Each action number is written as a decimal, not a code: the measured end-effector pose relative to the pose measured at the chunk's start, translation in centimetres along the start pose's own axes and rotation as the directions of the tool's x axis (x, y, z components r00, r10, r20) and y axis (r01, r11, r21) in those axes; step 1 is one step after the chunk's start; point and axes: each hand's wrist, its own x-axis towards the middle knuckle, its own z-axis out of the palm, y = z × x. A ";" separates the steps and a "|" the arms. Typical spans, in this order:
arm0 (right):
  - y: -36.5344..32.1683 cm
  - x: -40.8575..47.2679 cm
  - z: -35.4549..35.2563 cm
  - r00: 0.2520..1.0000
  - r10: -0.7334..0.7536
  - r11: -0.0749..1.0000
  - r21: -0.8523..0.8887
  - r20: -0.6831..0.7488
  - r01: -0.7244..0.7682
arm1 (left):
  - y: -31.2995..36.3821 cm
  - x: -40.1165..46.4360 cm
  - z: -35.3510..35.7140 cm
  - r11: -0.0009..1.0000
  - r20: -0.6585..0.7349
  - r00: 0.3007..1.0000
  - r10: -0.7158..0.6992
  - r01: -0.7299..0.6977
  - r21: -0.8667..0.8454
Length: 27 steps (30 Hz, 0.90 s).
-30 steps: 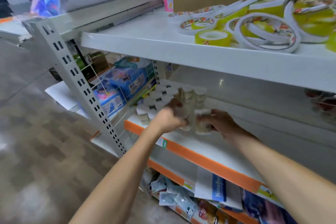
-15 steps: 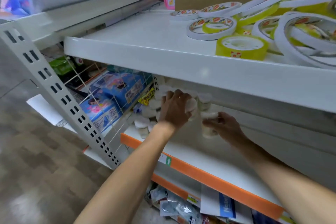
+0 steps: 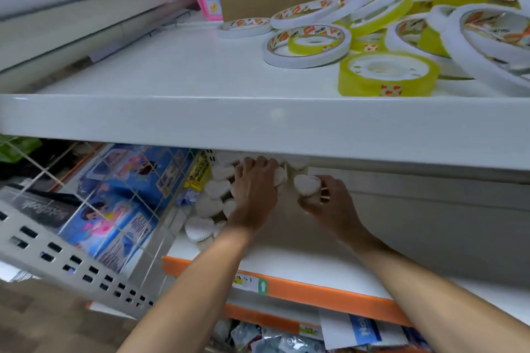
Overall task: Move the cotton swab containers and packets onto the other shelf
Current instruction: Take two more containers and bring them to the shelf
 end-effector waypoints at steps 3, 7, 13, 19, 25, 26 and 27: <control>-0.3 0.4 0.7 0.998 0.038 0.998 -0.047 -0.044 -0.040 | -0.1 0.1 0.3 1.000 -0.020 1.000 0.016 -0.016 0.009; -0.9 0.8 1.8 0.996 0.068 0.996 -0.048 -0.066 -0.071 | -0.6 0.2 0.7 1.000 -0.012 1.000 0.008 -0.008 0.001; -1.8 1.2 3.2 0.991 0.097 0.995 0.018 -0.095 -0.096 | -1.2 0.0 0.9 0.997 -0.048 0.999 -0.014 0.010 -0.083; -2.6 1.0 4.0 0.977 0.145 0.988 0.074 -0.154 -0.135 | -1.7 0.2 0.7 0.995 -0.051 0.999 0.014 -0.019 -0.093; -3.1 0.6 4.6 0.964 0.150 0.988 0.054 -0.219 -0.141 | -2.1 0.3 0.7 0.992 -0.034 0.998 0.050 -0.054 -0.110; -3.1 0.5 4.7 0.964 0.146 0.989 0.055 -0.224 -0.137 | -2.2 0.4 0.7 0.992 -0.028 0.998 0.049 -0.052 -0.111; -3.1 0.4 4.7 0.963 0.142 0.990 0.055 -0.229 -0.133 | -2.2 0.4 0.6 0.992 -0.019 0.999 0.047 -0.049 -0.112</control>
